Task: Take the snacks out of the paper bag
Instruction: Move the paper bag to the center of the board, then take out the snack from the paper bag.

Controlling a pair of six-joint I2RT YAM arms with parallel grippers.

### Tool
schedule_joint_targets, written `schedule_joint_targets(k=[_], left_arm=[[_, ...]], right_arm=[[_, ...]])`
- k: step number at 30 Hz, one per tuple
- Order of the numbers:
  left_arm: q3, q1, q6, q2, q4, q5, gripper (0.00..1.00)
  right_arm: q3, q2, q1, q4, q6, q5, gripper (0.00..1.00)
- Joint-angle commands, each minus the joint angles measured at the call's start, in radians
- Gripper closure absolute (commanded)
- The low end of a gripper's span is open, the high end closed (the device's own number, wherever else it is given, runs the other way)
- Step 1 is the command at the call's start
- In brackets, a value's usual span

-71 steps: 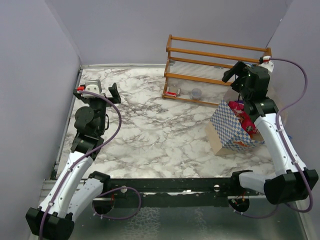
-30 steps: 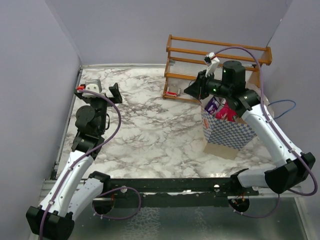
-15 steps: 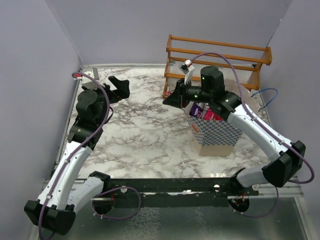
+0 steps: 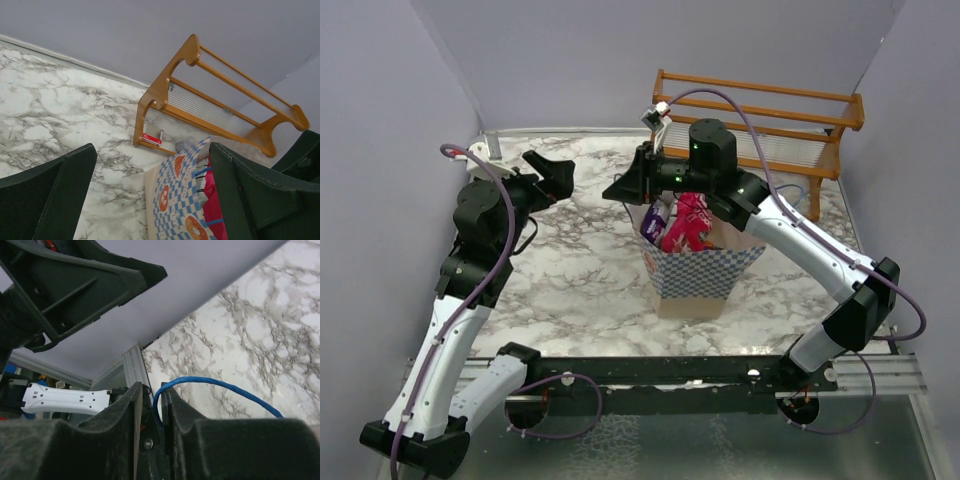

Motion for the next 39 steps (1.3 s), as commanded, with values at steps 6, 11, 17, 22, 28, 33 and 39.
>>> schedule_joint_targets(k=[6,11,17,22,28,33,39], left_arm=[[0.102,0.002,0.011,-0.007,-0.079,0.023,0.01],[0.14,0.003,0.019,0.001,-0.09,0.051,0.01],[0.193,0.002,0.029,0.03,-0.081,0.116,0.01],[0.278,0.001,0.049,0.093,-0.07,0.213,0.04],[0.376,0.001,0.001,0.211,-0.008,0.357,0.05],[0.415,-0.015,-0.093,0.323,0.074,0.48,0.08],[0.453,-0.151,-0.103,0.377,0.108,0.411,0.13]], right_arm=[[0.114,-0.019,0.032,-0.17,-0.163,0.166,0.35],[0.088,-0.142,0.033,-0.362,-0.333,0.446,0.17],[0.021,-0.349,0.033,-0.478,-0.419,0.795,0.13],[-0.087,-0.513,0.032,-0.529,-0.34,1.148,0.1],[-0.125,-0.58,0.033,-0.67,-0.131,1.379,0.14],[-0.196,-0.619,0.032,-0.718,0.069,1.328,0.16],[-0.331,-0.666,0.033,-0.544,0.14,1.148,0.2]])
